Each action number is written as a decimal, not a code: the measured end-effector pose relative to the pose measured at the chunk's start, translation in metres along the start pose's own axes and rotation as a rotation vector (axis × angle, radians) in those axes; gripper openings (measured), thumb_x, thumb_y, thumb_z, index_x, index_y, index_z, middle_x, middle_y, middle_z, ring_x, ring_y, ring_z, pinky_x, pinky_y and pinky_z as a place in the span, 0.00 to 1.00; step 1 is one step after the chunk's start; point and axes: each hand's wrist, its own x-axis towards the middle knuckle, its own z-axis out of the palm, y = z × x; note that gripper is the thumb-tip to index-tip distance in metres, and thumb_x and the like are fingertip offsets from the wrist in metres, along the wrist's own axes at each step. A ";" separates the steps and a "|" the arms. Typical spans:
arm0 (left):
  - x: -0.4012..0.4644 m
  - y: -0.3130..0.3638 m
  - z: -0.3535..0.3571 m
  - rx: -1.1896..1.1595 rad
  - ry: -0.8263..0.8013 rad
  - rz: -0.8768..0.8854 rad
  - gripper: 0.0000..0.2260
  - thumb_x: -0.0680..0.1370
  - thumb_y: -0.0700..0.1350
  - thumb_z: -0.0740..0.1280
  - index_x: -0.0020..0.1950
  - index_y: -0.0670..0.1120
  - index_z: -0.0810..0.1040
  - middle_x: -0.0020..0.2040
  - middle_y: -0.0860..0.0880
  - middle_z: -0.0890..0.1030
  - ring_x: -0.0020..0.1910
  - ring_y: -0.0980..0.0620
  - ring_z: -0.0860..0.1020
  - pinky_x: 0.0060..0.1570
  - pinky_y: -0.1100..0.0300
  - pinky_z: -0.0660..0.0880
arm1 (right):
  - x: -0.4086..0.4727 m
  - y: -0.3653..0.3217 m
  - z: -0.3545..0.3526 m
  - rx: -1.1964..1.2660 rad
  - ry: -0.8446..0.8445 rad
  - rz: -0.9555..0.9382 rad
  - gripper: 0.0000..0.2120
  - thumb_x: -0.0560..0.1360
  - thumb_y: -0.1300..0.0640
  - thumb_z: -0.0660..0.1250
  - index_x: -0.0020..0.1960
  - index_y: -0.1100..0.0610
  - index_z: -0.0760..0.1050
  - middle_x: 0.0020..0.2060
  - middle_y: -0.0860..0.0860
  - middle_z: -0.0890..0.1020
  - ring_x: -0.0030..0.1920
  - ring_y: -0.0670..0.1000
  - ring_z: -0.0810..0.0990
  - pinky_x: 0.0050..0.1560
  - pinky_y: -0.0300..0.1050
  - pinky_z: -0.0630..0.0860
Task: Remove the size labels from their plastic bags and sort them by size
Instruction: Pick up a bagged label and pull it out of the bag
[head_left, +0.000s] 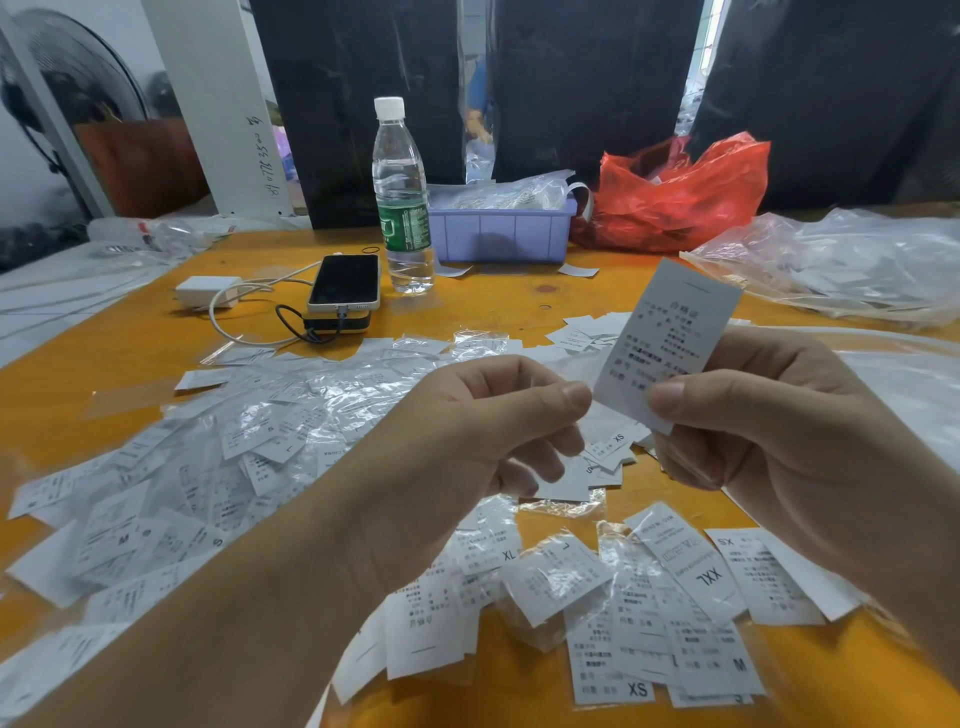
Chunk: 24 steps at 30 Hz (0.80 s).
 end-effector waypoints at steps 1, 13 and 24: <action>0.000 0.000 0.000 -0.004 0.000 -0.004 0.06 0.70 0.49 0.71 0.34 0.51 0.81 0.34 0.49 0.80 0.31 0.54 0.76 0.36 0.59 0.72 | 0.000 0.000 0.000 0.002 -0.008 0.001 0.07 0.66 0.64 0.66 0.33 0.57 0.81 0.27 0.61 0.69 0.22 0.48 0.64 0.26 0.40 0.64; -0.002 0.004 0.001 -0.008 0.000 -0.041 0.08 0.67 0.52 0.74 0.32 0.50 0.79 0.34 0.49 0.80 0.31 0.55 0.77 0.32 0.64 0.75 | -0.001 -0.002 -0.002 0.040 -0.039 -0.028 0.04 0.63 0.63 0.69 0.34 0.55 0.81 0.25 0.52 0.74 0.23 0.48 0.65 0.26 0.40 0.63; -0.001 0.001 -0.001 -0.020 -0.054 0.006 0.03 0.70 0.48 0.70 0.38 0.50 0.83 0.36 0.49 0.81 0.33 0.55 0.77 0.36 0.62 0.73 | 0.001 0.001 -0.002 -0.084 0.009 0.007 0.05 0.67 0.62 0.67 0.36 0.57 0.82 0.24 0.55 0.71 0.22 0.47 0.63 0.26 0.40 0.63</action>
